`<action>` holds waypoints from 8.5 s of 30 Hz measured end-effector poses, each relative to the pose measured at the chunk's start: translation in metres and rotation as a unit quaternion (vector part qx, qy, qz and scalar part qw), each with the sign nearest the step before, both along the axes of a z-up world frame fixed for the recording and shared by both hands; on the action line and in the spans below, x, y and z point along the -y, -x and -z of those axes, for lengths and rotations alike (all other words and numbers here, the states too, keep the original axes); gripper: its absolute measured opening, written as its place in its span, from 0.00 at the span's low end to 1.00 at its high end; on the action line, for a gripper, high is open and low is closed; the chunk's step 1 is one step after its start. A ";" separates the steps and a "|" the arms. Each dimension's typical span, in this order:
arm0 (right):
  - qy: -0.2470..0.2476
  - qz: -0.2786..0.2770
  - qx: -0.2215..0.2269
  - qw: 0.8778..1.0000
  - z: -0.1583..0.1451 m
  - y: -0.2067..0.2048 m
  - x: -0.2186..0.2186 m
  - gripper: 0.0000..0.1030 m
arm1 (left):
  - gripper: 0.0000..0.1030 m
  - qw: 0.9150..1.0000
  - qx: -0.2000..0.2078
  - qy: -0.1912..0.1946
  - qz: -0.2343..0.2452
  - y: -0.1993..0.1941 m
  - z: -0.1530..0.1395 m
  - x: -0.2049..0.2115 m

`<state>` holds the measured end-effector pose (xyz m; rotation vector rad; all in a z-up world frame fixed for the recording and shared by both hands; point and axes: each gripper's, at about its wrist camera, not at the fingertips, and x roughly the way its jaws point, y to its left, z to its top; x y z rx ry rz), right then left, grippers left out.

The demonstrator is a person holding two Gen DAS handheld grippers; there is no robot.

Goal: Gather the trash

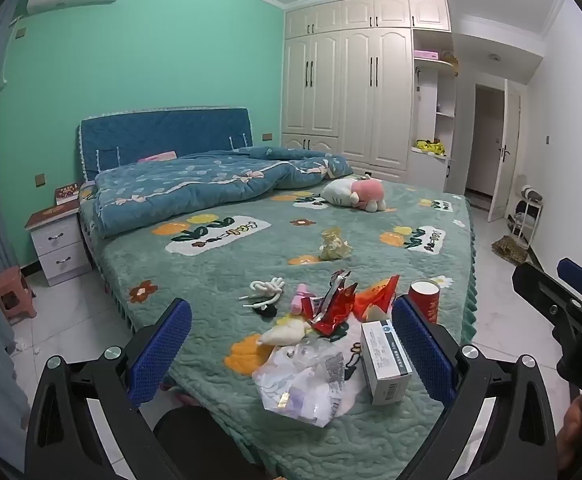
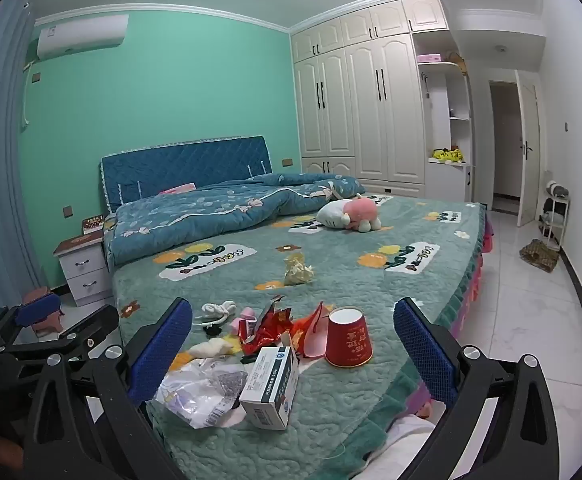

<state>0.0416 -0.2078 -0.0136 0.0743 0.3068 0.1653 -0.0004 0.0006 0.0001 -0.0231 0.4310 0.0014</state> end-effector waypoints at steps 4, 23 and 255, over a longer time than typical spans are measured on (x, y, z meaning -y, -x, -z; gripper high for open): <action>0.001 0.000 0.000 1.000 0.000 0.000 0.000 0.96 | 0.96 1.000 -0.006 0.000 -0.001 -0.001 0.001 0.000; -0.001 0.001 -0.003 1.000 0.000 -0.001 0.000 0.96 | 0.96 1.000 -0.008 -0.001 0.003 0.001 -0.004 0.000; -0.093 0.072 -0.227 0.967 0.043 -0.003 0.136 0.41 | 0.12 0.886 -0.272 0.005 0.376 -0.074 0.039 0.160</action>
